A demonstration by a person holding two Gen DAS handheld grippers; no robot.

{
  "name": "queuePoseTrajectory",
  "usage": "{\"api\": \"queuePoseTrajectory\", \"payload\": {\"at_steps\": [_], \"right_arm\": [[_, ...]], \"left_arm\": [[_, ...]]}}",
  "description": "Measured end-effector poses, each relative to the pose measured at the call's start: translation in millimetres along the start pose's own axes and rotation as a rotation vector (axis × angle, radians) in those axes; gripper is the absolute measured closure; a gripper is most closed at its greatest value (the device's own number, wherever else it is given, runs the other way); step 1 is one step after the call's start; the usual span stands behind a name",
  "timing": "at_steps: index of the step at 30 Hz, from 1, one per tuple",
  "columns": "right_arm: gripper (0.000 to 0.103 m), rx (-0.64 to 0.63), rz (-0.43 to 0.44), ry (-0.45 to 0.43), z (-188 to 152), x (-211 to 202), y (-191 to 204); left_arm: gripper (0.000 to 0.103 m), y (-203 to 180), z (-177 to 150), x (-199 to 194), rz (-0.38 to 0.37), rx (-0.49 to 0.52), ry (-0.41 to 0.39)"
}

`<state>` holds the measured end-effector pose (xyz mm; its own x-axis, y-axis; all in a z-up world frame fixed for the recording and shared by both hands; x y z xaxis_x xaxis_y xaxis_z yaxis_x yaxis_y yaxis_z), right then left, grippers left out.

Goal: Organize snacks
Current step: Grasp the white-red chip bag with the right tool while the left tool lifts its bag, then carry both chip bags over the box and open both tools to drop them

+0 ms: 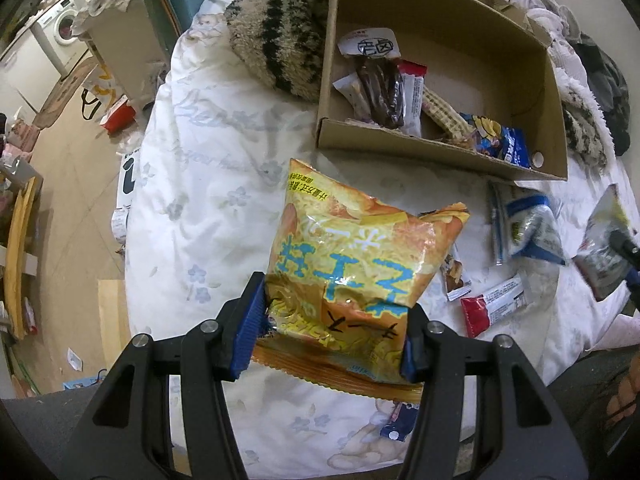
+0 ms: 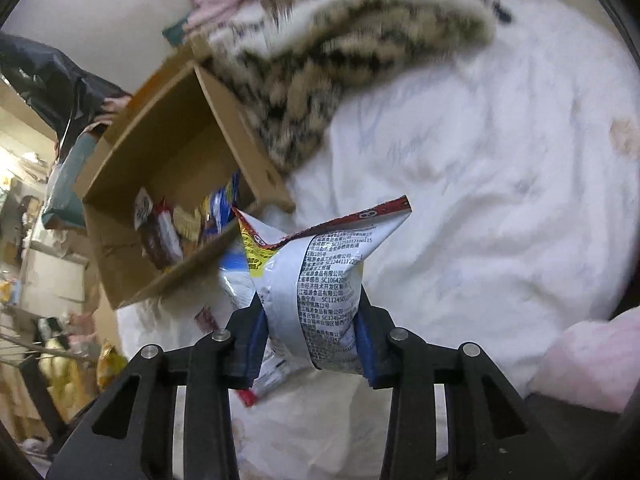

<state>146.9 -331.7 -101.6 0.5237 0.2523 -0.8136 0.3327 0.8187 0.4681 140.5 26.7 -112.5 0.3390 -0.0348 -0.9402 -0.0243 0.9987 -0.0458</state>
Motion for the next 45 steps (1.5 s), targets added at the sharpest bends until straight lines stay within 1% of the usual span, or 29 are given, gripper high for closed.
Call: {"api": "queuePoseTrajectory", "payload": {"at_steps": [4,7,8,10,13,15,21,25,28,32,34,38,42,45], "right_arm": [[0.065,0.011,0.100,-0.065,4.4,-15.6,7.3],[0.065,0.001,0.203,-0.120,8.9,-31.2,16.9],[0.065,-0.015,0.239,-0.140,10.4,-36.8,22.7],[0.065,-0.039,0.282,-0.164,10.2,-45.1,32.7],[0.065,-0.067,0.346,-0.183,9.7,-55.1,44.3],[0.065,-0.087,0.368,-0.194,9.3,-59.6,50.9],[0.065,-0.107,0.406,-0.189,9.4,-59.8,60.7],[0.065,-0.091,0.408,-0.175,12.5,-54.8,59.5],[0.065,-0.069,0.420,-0.167,14.2,-53.8,56.1],[0.065,-0.071,0.413,-0.157,18.9,-49.8,59.2],[0.065,-0.076,0.411,-0.148,23.6,-46.8,63.1],[0.065,-0.079,0.419,-0.128,37.9,-36.8,73.7],[0.065,-0.083,0.428,-0.083,50.0,-18.3,87.4],[0.065,-0.114,0.414,-0.067,55.9,-8.0,97.5]], "left_arm": [[0.051,4.5,-0.1,-2.5,0.003,-0.018,-0.010],[0.051,7.0,2.4,-8.1,0.007,-0.030,-0.041],[0.051,7.9,3.8,-11.3,0.009,-0.035,-0.058],[0.051,10.6,6.6,-18.8,0.005,-0.053,-0.095],[0.051,12.0,11.4,-31.6,0.012,-0.063,-0.156],[0.051,11.3,14.9,-39.0,0.030,-0.058,-0.191],[0.051,10.7,18.3,-40.3,0.029,-0.073,-0.208],[0.051,2.7,21.0,-40.6,0.029,-0.042,-0.215],[0.051,-0.5,20.2,-41.3,0.028,-0.039,-0.219],[0.051,-4.4,27.1,-51.2,0.010,-0.031,-0.250],[0.051,-6.9,39.5,-61.1,-0.006,-0.029,-0.276],[0.051,-11.5,66.8,-71.0,-0.016,-0.021,-0.308],[0.051,-18.8,96.6,-68.3,-0.017,-0.008,-0.312],[0.051,-27.2,114.7,-62.5,-0.021,0.009,-0.309]]}}
Point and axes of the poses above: each gripper's, at about its wrist camera, not at the fingertips, and x roughly the way its jaws point, y to its left, z to its top, the point moved 4 cm from there along x, roughly the way its jaws point, and after that the axes turned 3 degrees about x, right-handed, at the moved point
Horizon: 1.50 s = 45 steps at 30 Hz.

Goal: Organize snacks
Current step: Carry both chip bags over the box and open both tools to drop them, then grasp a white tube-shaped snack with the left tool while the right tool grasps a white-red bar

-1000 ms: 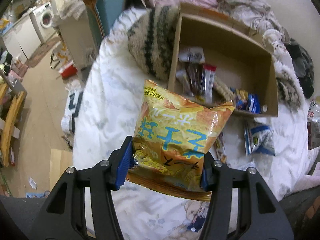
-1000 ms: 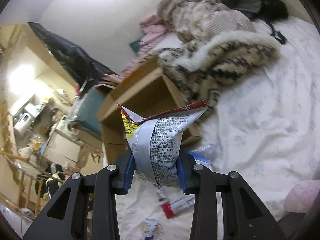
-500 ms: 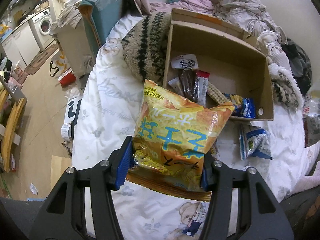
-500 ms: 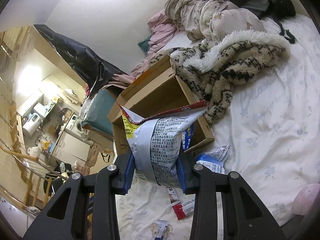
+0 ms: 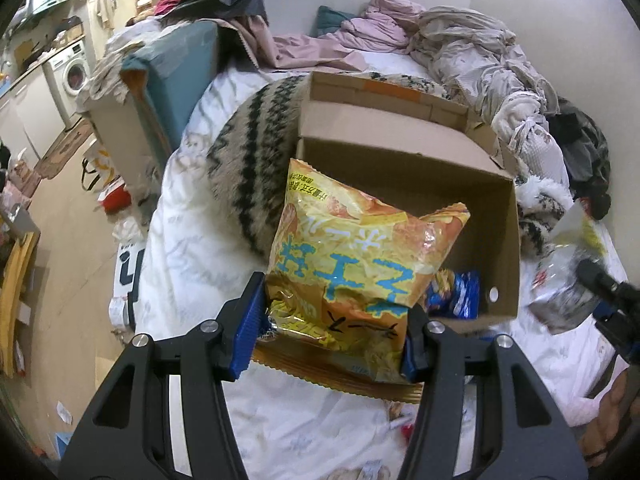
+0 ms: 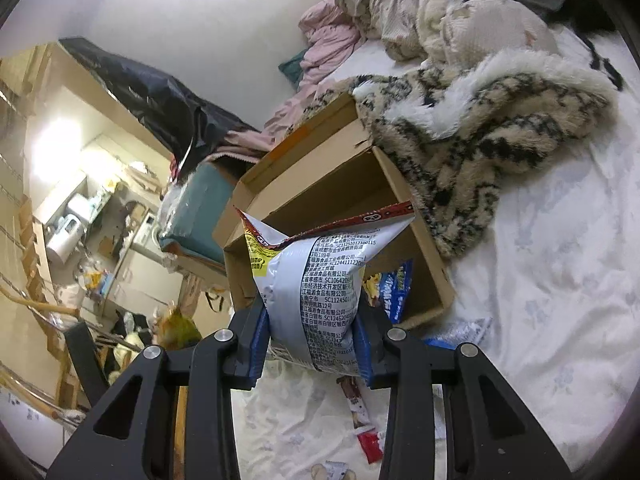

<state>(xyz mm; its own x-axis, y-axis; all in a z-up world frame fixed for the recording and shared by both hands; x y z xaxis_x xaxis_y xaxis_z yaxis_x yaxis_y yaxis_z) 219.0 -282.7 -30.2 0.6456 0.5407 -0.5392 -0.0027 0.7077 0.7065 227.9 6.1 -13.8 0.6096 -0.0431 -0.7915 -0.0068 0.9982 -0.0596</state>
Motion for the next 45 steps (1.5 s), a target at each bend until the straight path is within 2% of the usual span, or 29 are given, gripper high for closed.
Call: {"api": "queuePoseTrajectory", "payload": {"at_steps": [7,12,20,26,33,36,38,39,40,41,42,43,45], "right_arm": [[0.065,-0.057,-0.006,0.102,9.4,43.3,1.4],[0.065,-0.091,-0.066,0.148,15.5,71.4,-12.3],[0.065,-0.045,-0.097,0.182,10.6,85.6,-26.8],[0.063,-0.075,-0.114,0.209,3.9,92.8,-22.3],[0.063,-0.086,-0.123,0.225,1.4,98.3,-19.6],[0.063,-0.095,-0.133,0.220,2.5,96.7,-19.5],[0.062,-0.095,-0.128,0.213,4.5,98.5,-16.6],[0.060,-0.093,-0.123,0.214,4.7,98.1,-16.3],[0.050,-0.088,-0.121,0.216,5.0,97.4,-16.6],[0.043,-0.083,-0.117,0.217,4.9,96.6,-17.3],[0.028,-0.079,-0.116,0.219,4.3,96.0,-17.7],[0.021,-0.080,-0.124,0.210,4.1,94.6,-18.2],[0.020,-0.093,-0.163,0.198,4.0,93.4,-19.5]], "left_arm": [[0.051,-22.1,19.6,30.0,0.021,0.075,-0.015],[0.051,-24.4,18.5,52.8,0.037,0.093,0.002],[0.051,-30.2,10.1,77.5,0.011,0.104,0.018],[0.050,-29.1,9.2,78.6,0.030,0.100,-0.015],[0.050,-29.8,8.9,79.9,0.025,0.104,-0.007],[0.046,-30.0,7.3,79.8,0.033,0.111,-0.001],[0.035,-28.9,7.5,78.6,0.047,0.109,-0.005],[0.023,-27.5,7.8,77.2,0.055,0.100,-0.006],[0.012,-26.8,8.0,75.9,0.054,0.093,-0.005],[0.009,-26.4,8.0,73.6,0.050,0.086,-0.008],[0.007,-26.7,7.7,72.3,0.047,0.087,-0.009],[0.007,-27.4,6.9,71.2,0.048,0.094,-0.009],[0.007,-28.3,5.1,69.5,0.045,0.105,-0.002]]}}
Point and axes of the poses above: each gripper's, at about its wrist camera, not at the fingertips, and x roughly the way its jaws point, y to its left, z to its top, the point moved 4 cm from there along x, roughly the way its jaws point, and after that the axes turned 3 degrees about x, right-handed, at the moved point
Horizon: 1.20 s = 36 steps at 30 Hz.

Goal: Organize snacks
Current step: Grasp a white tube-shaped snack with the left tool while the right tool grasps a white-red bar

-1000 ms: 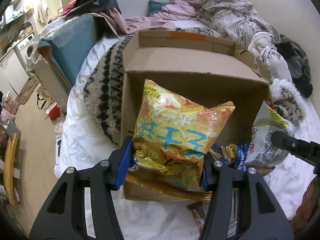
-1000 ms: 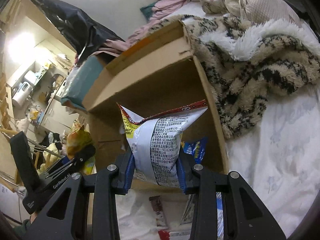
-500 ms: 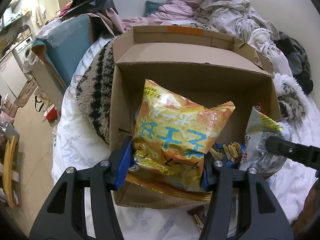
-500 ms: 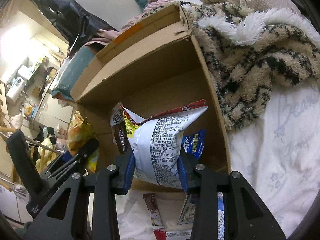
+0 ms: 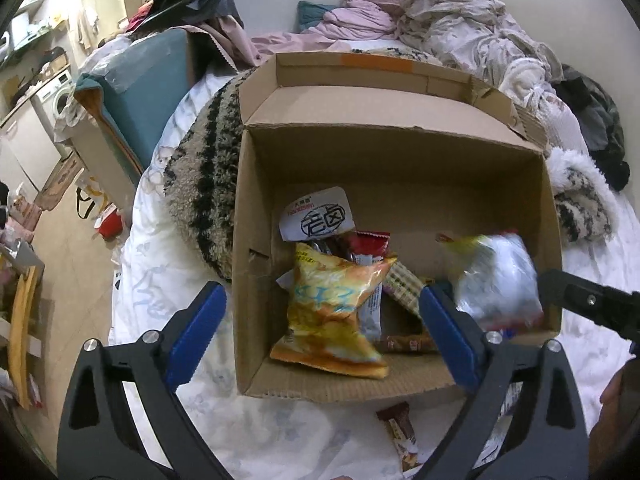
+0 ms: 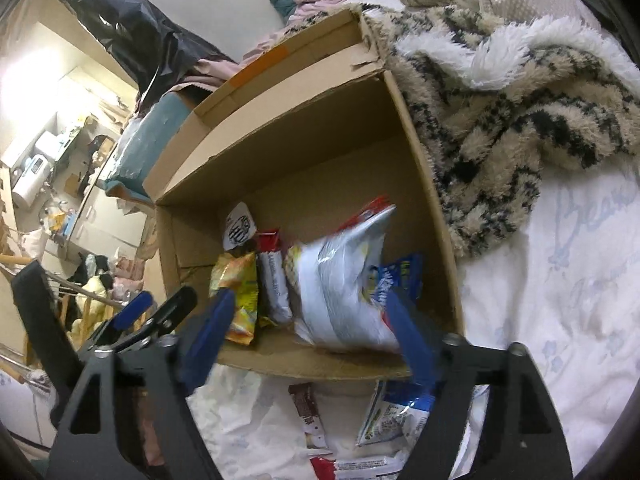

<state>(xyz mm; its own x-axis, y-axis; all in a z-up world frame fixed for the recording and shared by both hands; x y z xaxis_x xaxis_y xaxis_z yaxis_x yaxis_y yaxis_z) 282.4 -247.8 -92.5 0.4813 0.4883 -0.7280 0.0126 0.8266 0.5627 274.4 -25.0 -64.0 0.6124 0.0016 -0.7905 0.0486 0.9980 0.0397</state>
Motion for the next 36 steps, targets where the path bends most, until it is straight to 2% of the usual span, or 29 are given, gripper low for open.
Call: {"api": "queuePoseTrajectory", "payload": {"at_steps": [8,17,22,28,33,36], "right_arm": [[0.020,0.028,0.013,0.021,-9.2,-7.5,-3.1],[0.020,0.023,0.018,0.000,-24.2,-41.2,-1.3],[0.020,0.101,0.018,0.016,-44.1,-53.0,-16.4],[0.020,0.137,-0.005,0.034,-62.8,-61.3,-27.0],[0.020,0.180,-0.022,0.066,-79.0,-62.6,-38.4],[0.020,0.186,-0.028,0.077,-84.2,-64.0,-41.4]], "left_arm": [[0.007,1.2,-5.8,-13.3,-0.018,-0.001,-0.002],[0.007,15.7,-24.4,-40.8,-0.024,-0.032,0.013],[0.007,28.7,-48.3,-51.8,-0.019,-0.080,0.051],[0.007,45.3,-76.8,-62.0,0.007,-0.142,0.099],[0.007,50.2,-102.0,-60.7,0.000,-0.179,0.172],[0.007,41.4,-124.9,-53.0,-0.025,-0.164,0.250]]}}
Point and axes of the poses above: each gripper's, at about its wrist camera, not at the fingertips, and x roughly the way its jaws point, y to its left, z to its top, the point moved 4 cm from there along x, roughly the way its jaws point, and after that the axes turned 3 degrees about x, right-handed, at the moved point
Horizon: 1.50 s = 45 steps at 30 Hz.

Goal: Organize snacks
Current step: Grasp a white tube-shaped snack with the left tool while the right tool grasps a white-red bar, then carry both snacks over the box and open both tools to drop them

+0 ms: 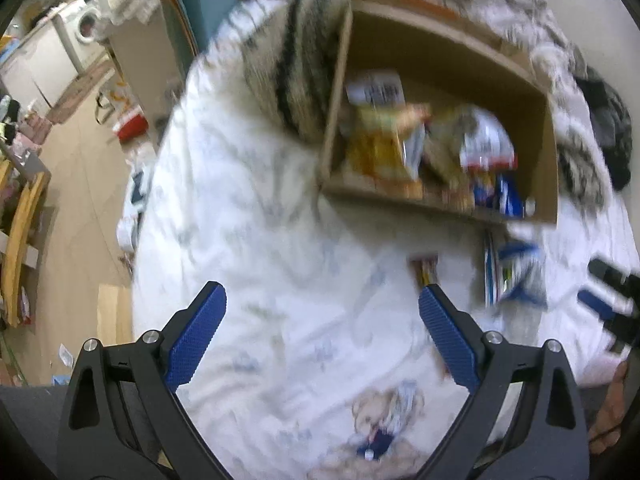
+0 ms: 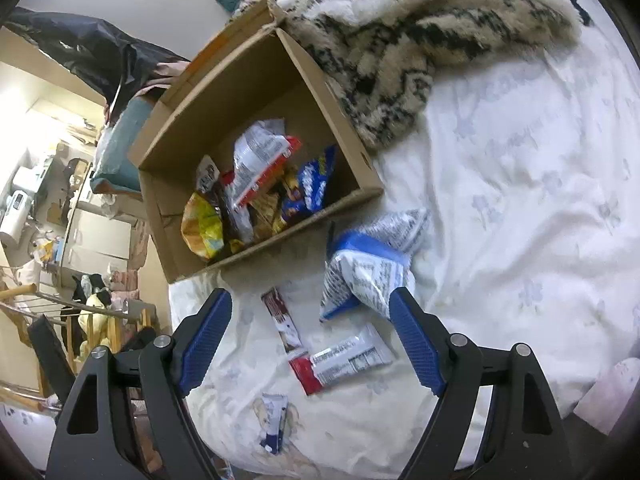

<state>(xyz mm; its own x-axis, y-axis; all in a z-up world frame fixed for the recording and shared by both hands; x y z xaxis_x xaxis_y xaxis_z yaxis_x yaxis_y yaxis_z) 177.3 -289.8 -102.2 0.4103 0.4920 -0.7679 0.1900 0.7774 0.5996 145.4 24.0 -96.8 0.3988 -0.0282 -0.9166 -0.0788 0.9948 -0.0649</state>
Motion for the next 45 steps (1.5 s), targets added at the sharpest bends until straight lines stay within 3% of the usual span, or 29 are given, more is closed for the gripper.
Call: {"api": "queuePoseTrajectory", "payload": {"at_steps": [4,6,8,10,12,14,15,18,25,28,30,32,33,36,38,45], "right_arm": [[0.020,0.011,-0.007,0.004,-5.3,-1.4,-3.8],[0.020,0.019,-0.010,0.008,-6.7,-0.8,-5.8],[0.020,0.019,-0.015,0.011,-7.6,0.2,-6.2],[0.020,0.021,-0.023,0.013,-7.8,1.9,-7.8],[0.020,0.029,-0.025,0.018,-7.9,3.5,-9.7],[0.020,0.032,-0.028,0.023,-8.0,5.0,-11.2],[0.020,0.032,-0.031,0.029,-8.3,6.7,-12.0],[0.020,0.029,-0.045,0.052,-10.8,12.7,-13.5],[0.020,0.018,-0.059,0.194,-30.4,43.0,-12.3],[0.020,0.124,-0.023,0.302,-47.7,66.0,-21.4],[0.020,0.262,-0.001,0.325,-59.1,79.4,-31.7],[0.027,0.318,-0.027,0.335,-67.2,92.4,-34.5],[0.035,0.327,-0.034,0.330,-68.2,96.1,-34.4],[0.044,0.338,-0.082,0.265,-64.1,102.2,-32.1],[0.056,0.289,-0.132,0.232,-60.8,104.6,-27.2],[0.070,0.089,-0.238,0.215,-70.5,109.7,-9.7]], "left_arm": [[0.007,-30.0,-46.2,34.7,-0.074,0.126,0.212],[0.009,-51.6,-66.5,46.1,-0.083,0.238,0.263],[0.017,-70.1,-86.0,57.5,-0.067,0.358,0.308],[0.032,-78.4,-99.4,66.0,-0.074,0.400,0.356],[0.037,-81.1,-105.7,70.0,-0.064,0.413,0.370],[0.064,-84.2,-109.5,71.5,-0.039,0.444,0.369],[0.087,-85.6,-110.3,71.4,-0.039,0.458,0.373],[0.088,-84.7,-103.0,62.6,-0.060,0.429,0.356],[0.088,-48.5,-57.7,26.2,-0.087,0.175,0.208],[0.088,-33.4,-46.6,19.7,-0.082,0.077,0.166],[0.088,-27.0,-41.4,20.5,-0.081,0.052,0.158],[0.088,-27.1,-39.0,20.7,-0.084,0.041,0.152],[0.088,-27.4,-37.5,21.2,-0.081,0.041,0.149],[0.088,-35.1,-39.4,22.8,-0.090,0.049,0.156],[0.088,-33.8,-38.7,24.4,-0.091,0.054,0.156],[0.088,-32.5,-35.3,23.0,-0.115,0.028,0.146]]}}
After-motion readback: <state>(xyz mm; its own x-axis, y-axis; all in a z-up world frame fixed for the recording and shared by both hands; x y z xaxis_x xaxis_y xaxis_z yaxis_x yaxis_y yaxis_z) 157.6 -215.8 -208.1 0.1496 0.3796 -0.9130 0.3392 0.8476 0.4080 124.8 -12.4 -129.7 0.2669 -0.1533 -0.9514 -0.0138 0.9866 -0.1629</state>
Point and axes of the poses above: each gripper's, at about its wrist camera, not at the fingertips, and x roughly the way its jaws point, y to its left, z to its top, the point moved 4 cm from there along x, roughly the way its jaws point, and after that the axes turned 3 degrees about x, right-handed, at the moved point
